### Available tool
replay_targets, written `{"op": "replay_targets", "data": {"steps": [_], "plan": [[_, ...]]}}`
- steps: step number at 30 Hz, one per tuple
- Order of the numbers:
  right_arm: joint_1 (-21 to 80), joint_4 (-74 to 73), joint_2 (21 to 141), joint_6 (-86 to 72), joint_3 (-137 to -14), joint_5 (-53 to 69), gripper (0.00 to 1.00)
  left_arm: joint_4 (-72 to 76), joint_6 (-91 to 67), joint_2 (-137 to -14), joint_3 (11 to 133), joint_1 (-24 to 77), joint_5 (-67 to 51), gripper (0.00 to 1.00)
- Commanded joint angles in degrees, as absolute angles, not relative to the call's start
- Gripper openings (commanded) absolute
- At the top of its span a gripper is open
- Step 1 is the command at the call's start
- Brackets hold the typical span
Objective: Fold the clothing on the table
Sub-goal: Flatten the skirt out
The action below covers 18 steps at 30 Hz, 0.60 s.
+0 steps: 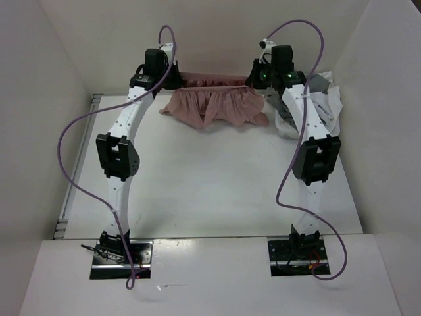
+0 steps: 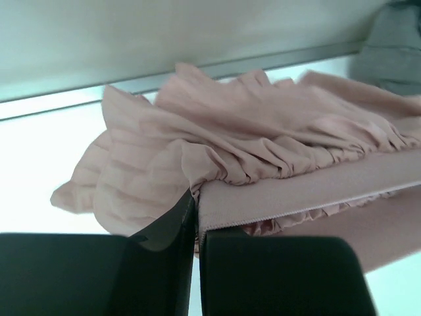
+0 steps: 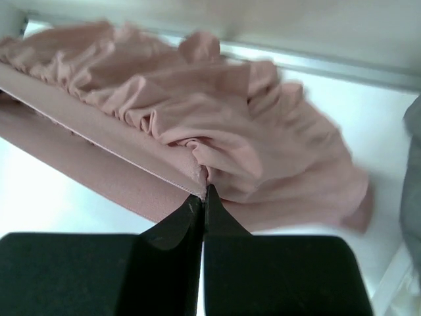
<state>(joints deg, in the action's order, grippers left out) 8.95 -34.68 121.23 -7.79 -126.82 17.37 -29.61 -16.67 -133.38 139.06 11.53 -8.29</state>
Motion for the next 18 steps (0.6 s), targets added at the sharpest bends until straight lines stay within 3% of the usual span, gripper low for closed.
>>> {"op": "replay_targets", "data": {"steps": [1, 8, 13, 18], "plan": [[5.4, -37.7, 115.2, -5.3, -122.0, 14.6, 0.00, -30.9, -11.5, -128.1, 134.8, 7.2, -10.4, 0.08], [5.4, -38.0, 98.8, -5.9, -104.8, 17.8, 0.00, -36.8, -6.9, -114.6, 117.5, 7.8, -14.2, 0.01], [5.4, -38.9, 89.1, -8.8, -93.6, 20.7, 0.00, -43.0, -8.1, -109.7, 111.8, 7.8, -13.6, 0.00], [5.4, -39.5, 91.5, -9.9, -88.6, 21.9, 0.00, -43.6, -9.7, -115.1, 107.6, 7.3, -12.1, 0.00]]}}
